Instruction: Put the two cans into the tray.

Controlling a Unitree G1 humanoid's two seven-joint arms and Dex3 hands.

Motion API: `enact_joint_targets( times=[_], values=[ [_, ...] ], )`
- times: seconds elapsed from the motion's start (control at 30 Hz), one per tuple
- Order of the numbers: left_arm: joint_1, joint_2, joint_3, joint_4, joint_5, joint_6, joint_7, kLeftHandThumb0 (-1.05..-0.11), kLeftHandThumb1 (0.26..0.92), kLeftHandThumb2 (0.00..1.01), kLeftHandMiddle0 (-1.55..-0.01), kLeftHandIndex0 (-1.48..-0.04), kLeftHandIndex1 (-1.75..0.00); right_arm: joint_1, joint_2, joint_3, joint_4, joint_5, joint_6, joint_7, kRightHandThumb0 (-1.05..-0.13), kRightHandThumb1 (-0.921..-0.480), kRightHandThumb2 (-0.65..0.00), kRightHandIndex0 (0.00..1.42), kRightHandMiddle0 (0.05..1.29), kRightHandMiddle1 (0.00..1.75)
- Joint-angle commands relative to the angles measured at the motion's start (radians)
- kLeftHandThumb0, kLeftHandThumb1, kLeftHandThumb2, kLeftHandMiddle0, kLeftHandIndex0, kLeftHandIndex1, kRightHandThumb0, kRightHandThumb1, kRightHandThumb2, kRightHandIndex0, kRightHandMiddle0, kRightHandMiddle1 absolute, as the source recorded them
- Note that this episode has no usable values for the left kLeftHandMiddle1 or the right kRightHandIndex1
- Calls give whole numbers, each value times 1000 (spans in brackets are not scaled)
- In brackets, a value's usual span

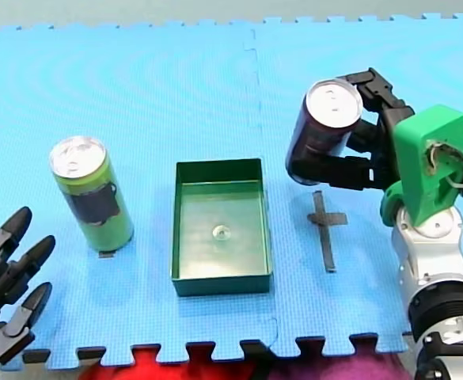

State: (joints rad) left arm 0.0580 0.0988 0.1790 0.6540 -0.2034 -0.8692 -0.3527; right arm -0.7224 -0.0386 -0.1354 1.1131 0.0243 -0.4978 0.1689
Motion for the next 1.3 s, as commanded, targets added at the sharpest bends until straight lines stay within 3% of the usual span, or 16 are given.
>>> enact_joint_targets(
  times=[0.0, 0.07, 0.2, 0.3, 0.4, 0.5, 0.73, 0.9, 1.0, 1.17, 1.27],
  values=[
    [-3, 1, 0, 4, -3, 3, 1, -1048, 921, 447, -392, -284, -1, -18, 6, 4, -20, 10, 3, 4, -218, -803, -11, 963, 580, 1746],
    [-4, 0, 0, 6, -1, 2, 3, -1048, 921, 445, -392, -284, -1, -21, 12, 7, -38, 13, 12, 12, -217, -804, -11, 963, 578, 1746],
    [-4, -3, -1, 9, 0, 0, 5, -1048, 921, 442, -391, -284, -1, -31, 14, 13, -89, 25, 51, 38, -216, -804, -11, 963, 575, 1746],
    [-6, -3, 0, 14, -2, -2, 4, -1048, 921, 441, -390, -285, -1, -30, 20, 16, -125, 36, 70, 60, -213, -803, -10, 962, 573, 1746],
    [-10, -3, 1, 23, -3, -5, 3, -1048, 921, 440, -390, -285, -1, -29, 24, 20, -147, 48, 85, 85, -210, -803, -10, 961, 571, 1746],
    [-15, -4, 1, 33, -2, -8, 3, -1048, 921, 440, -390, -284, 0, -31, 27, 30, -163, 48, 99, 99, -207, -804, -10, 959, 568, 1746],
    [-22, -3, 2, 45, -5, -15, -1, -1048, 921, 439, -388, -283, 0, -35, 41, 39, -171, 47, 91, 94, -199, -805, -10, 952, 563, 1746],
    [-22, -5, 2, 43, -6, -16, -1, -1048, 921, 438, -387, -283, 0, -34, 53, 50, -180, 38, 94, 79, -193, -804, -9, 947, 560, 1746],
    [-23, -5, 3, 45, -7, -18, -2, -1048, 921, 436, -387, -283, 0, -42, 61, 55, -172, 38, 102, 77, -190, -804, -9, 944, 558, 1746],
    [-26, -5, 6, 54, -12, -22, -5, -1048, 921, 432, -387, -283, -1, -43, 97, 73, -191, 27, 127, 43, -183, -802, -8, 940, 554, 1746],
    [-29, -4, 9, 60, -17, -25, -9, -1048, 921, 429, -386, -284, 0, -41, 109, 83, -202, 27, 144, 42, -177, -801, -7, 939, 553, 1746]
  ],
)
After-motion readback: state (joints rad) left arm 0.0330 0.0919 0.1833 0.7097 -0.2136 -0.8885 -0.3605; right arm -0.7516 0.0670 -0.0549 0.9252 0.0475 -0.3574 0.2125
